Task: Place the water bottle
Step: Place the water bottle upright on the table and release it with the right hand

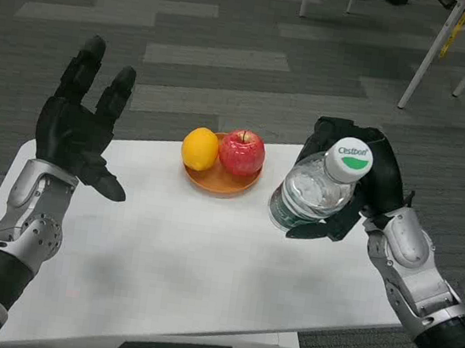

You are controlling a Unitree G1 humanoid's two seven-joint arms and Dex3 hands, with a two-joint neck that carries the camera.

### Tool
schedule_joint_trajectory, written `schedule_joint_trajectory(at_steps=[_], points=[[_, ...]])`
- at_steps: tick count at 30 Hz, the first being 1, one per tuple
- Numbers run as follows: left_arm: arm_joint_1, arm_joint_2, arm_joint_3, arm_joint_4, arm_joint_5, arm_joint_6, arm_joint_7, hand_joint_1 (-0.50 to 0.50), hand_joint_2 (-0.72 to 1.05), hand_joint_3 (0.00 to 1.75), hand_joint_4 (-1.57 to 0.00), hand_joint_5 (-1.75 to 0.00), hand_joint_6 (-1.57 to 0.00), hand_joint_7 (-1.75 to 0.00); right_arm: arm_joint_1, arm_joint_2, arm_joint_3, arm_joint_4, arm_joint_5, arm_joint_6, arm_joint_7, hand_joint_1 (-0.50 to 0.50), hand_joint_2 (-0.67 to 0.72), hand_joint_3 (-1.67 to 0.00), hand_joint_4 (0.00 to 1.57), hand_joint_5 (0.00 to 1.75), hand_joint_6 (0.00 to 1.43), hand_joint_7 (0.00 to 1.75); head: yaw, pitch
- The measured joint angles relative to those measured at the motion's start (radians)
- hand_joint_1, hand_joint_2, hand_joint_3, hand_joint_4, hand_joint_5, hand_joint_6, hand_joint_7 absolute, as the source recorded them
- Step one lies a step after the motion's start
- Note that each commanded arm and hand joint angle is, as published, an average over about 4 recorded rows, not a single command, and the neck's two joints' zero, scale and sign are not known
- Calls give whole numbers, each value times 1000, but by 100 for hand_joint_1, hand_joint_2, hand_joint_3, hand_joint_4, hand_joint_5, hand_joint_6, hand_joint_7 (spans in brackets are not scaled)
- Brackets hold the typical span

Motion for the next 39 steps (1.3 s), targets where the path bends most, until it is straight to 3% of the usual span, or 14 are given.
schedule_joint_trajectory(at_steps=[4,9,13,24,34,39], points=[[8,0,3,-12,4,0,0,-50,-28,9,0,-21,0,0,0,0,0,0,1,0,0,17,-54,-159,150,165,134,154,-1,6],[9,-1,5,-15,7,0,1,-50,-30,0,0,-18,0,0,0,0,0,0,1,0,0,17,-54,-159,149,162,134,154,3,6],[9,-1,6,-15,7,0,1,-50,-28,9,0,-21,0,0,0,0,0,0,1,0,0,17,-54,-159,149,162,134,154,4,6],[11,-1,6,-15,8,0,1,-50,-30,2,0,-21,0,0,0,0,0,0,1,0,0,17,-54,-159,149,158,134,154,3,4],[11,-1,7,-15,8,0,1,-50,-28,7,0,-21,0,0,0,0,-6,3,1,0,0,17,-54,-159,148,155,134,154,6,5],[11,-1,7,-15,8,0,1,-50,-28,7,0,-21,0,0,0,0,-9,8,1,0,0,17,-54,-159,148,162,134,157,5,4]])
